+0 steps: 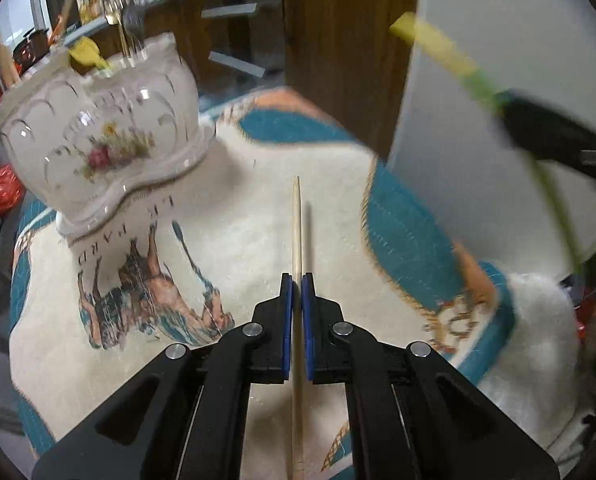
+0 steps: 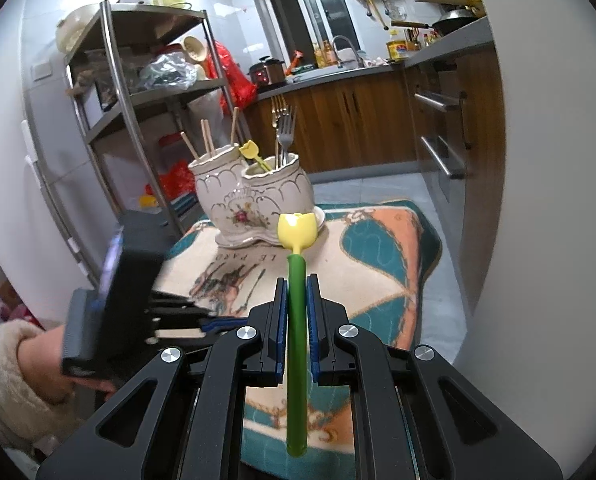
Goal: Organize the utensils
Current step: 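Lift the chopstick with the left tool while the right tool carries the green utensil over the pot, then release the chopstick into the larger cup while the right tool releases the green utensil into the smaller cup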
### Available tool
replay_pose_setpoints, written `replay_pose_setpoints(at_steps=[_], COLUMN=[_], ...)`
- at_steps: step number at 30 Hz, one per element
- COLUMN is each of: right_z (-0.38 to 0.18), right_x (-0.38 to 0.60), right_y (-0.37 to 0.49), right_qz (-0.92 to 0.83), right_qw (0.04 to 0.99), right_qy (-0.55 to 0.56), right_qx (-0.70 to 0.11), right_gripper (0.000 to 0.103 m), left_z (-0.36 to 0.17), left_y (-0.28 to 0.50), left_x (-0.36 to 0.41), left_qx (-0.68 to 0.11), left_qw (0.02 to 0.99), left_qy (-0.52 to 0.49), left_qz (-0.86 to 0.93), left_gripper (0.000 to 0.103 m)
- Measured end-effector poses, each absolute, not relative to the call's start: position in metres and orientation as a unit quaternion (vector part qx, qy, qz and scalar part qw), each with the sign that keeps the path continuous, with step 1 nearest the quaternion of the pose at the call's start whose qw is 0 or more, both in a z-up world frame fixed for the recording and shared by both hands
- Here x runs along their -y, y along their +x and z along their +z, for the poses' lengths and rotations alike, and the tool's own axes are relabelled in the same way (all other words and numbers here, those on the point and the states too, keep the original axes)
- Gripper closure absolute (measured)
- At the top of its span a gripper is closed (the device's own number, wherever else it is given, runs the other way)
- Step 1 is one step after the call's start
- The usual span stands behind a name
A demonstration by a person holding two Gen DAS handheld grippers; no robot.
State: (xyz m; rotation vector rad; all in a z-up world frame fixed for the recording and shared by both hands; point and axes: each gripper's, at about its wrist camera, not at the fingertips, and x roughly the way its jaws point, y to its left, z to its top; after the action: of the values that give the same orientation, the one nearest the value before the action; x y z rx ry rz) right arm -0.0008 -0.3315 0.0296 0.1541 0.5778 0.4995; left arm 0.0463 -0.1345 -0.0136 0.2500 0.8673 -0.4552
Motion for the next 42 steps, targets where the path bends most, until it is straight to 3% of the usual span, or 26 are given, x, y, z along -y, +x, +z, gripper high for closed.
replay_pose_setpoints(at_steps=[10,14,24,35,42], right_z=[0.053,0.069,0.096,0.082,0.064], right_x=[0.303,0.284,0.245,0.22,0.208], right_y=[0.037,0.059,0.123,0.181,0.197], right_qz=[0.252,0.263,0.278,0.268,0.264], right_qw=[0.935,0.938,0.943,0.947,0.948], right_qy=[0.095,0.1,0.117,0.133,0.131], right_qx=[-0.229,-0.202,-0.141,-0.114,-0.119], right_gripper=[0.093,0.093,0.093,0.093,0.093], left_z=[0.058,0.082,0.124,0.133,0.113], left_y=[0.015,0.034,0.117,0.186,0.19], left_x=[0.049,0.01,-0.049,-0.027,-0.021], left_qx=[-0.215,-0.175,-0.096,-0.023,-0.02], left_qw=[0.947,0.961,0.971,0.981,0.984], left_qy=[0.072,0.013,-0.089,-0.093,-0.078], left_qz=[-0.23,-0.214,-0.202,-0.169,-0.161], left_gripper=[0.098,0.098,0.098,0.098,0.098])
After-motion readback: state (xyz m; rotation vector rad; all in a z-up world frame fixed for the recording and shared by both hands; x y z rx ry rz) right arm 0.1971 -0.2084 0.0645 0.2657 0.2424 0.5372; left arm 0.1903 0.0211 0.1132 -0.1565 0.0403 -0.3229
